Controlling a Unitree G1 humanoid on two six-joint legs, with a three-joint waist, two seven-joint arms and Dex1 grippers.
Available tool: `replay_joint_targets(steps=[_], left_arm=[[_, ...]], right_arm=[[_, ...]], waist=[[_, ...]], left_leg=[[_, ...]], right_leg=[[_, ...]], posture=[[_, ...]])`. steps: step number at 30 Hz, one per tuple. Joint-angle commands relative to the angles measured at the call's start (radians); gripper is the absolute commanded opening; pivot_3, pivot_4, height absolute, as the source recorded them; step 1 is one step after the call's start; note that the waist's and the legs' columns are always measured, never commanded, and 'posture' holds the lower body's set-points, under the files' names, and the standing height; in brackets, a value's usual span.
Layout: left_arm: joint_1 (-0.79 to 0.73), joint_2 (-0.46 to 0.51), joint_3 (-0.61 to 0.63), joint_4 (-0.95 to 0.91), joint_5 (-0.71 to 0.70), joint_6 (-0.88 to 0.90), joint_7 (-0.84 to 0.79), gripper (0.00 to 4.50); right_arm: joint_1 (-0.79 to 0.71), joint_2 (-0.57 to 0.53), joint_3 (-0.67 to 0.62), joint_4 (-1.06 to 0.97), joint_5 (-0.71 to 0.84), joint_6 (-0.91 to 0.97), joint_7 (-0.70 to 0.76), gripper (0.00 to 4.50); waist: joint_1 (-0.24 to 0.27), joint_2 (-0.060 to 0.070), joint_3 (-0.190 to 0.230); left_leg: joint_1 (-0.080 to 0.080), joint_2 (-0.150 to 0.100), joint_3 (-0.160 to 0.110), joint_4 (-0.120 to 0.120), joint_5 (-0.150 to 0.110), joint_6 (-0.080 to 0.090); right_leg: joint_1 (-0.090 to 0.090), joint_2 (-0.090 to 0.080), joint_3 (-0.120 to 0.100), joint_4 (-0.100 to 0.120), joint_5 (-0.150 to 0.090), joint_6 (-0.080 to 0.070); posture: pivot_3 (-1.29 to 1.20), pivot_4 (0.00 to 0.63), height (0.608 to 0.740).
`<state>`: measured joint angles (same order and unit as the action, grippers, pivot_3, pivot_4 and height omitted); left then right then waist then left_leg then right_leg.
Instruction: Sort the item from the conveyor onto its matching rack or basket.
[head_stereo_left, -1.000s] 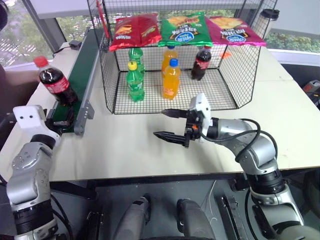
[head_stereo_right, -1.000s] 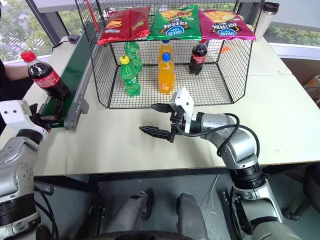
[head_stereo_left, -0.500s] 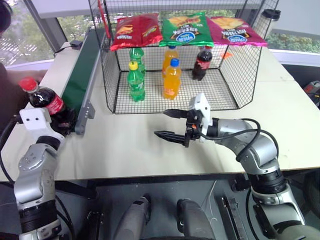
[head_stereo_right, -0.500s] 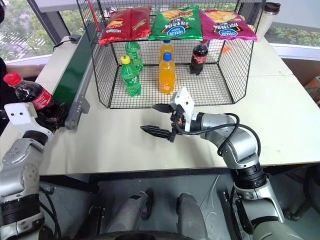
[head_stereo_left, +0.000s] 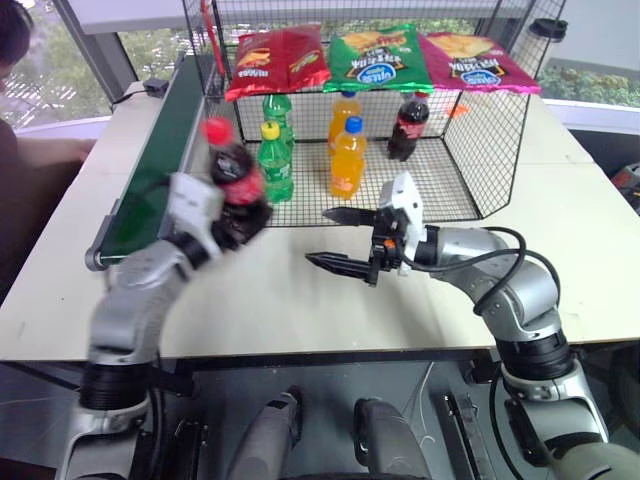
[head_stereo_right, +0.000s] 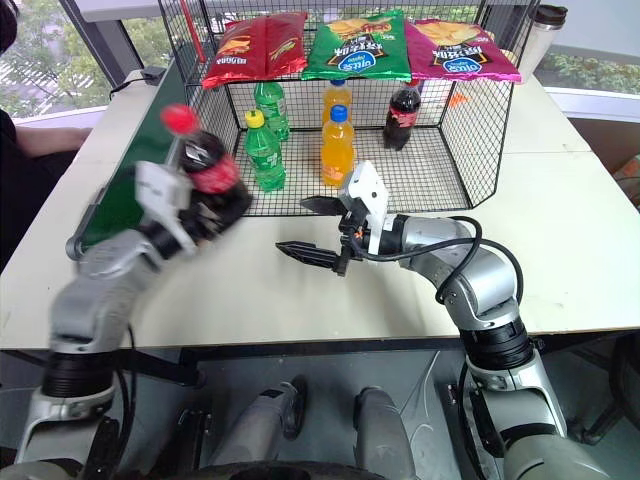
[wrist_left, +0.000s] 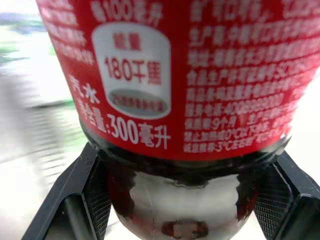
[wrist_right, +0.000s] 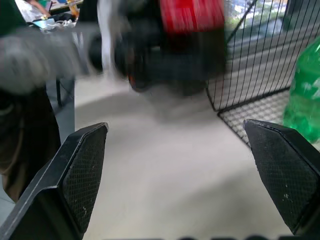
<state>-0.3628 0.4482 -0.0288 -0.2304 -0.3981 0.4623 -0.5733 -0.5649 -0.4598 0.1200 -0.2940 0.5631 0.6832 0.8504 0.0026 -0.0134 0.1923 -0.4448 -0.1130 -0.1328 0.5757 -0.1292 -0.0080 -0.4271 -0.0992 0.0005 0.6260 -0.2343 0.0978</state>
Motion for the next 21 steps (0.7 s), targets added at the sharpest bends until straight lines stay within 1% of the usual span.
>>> replay_joint_targets(steps=[1,4,8,13,19,21], left_arm=[[-0.049,-0.021,-0.122,0.013,0.059,-0.096,-0.103,3.02],[-0.077,-0.054,-0.207,0.060,0.099,-0.130,-0.153,3.02],[-0.087,-0.077,-0.264,0.106,0.151,-0.198,-0.202,3.02],[-0.106,-0.122,-0.289,0.152,0.184,-0.245,-0.222,3.02],[-0.110,-0.154,-0.289,0.171,0.206,-0.265,-0.230,3.02],[-0.109,-0.159,-0.283,0.171,0.208,-0.263,-0.230,3.02]], right_arm=[[-0.025,-0.016,-0.033,-0.048,0.018,-0.005,-0.002,4.50],[-0.022,-0.032,-0.046,-0.064,0.020,0.005,-0.011,4.50],[-0.019,-0.044,-0.061,-0.090,0.031,0.027,-0.030,4.50],[-0.021,-0.044,-0.067,-0.109,0.037,0.047,-0.048,4.50],[-0.038,-0.038,-0.074,-0.110,0.043,0.062,-0.058,4.50],[-0.045,-0.032,-0.075,-0.101,0.040,0.063,-0.063,3.94]], waist=[[-0.004,0.000,0.000],[-0.005,0.000,0.000],[-0.014,0.000,0.000],[-0.014,0.000,0.000],[-0.013,0.000,0.000],[-0.013,0.000,0.000]], left_leg=[[0.000,0.000,0.000,0.000,0.000,0.000],[0.000,0.002,-0.001,0.000,0.000,-0.001],[0.000,0.002,-0.001,0.000,-0.001,-0.001],[0.000,0.002,-0.001,0.000,0.000,-0.001],[0.000,0.002,-0.001,0.000,0.000,-0.001],[0.000,0.002,-0.001,0.000,0.000,0.000]], right_leg=[[0.000,0.000,0.000,0.000,0.000,0.000],[-0.001,0.000,0.000,0.001,0.000,0.000],[0.000,0.000,0.000,0.001,0.000,0.000],[0.000,0.000,0.000,0.001,0.000,0.000],[0.000,0.000,0.000,0.001,0.000,0.000],[0.000,0.000,0.000,0.001,0.000,0.000]], posture=[[0.00,0.150,0.738],[0.00,0.150,0.738],[0.00,0.150,0.738],[0.00,0.150,0.738],[0.00,0.150,0.738],[0.00,0.150,0.738]])
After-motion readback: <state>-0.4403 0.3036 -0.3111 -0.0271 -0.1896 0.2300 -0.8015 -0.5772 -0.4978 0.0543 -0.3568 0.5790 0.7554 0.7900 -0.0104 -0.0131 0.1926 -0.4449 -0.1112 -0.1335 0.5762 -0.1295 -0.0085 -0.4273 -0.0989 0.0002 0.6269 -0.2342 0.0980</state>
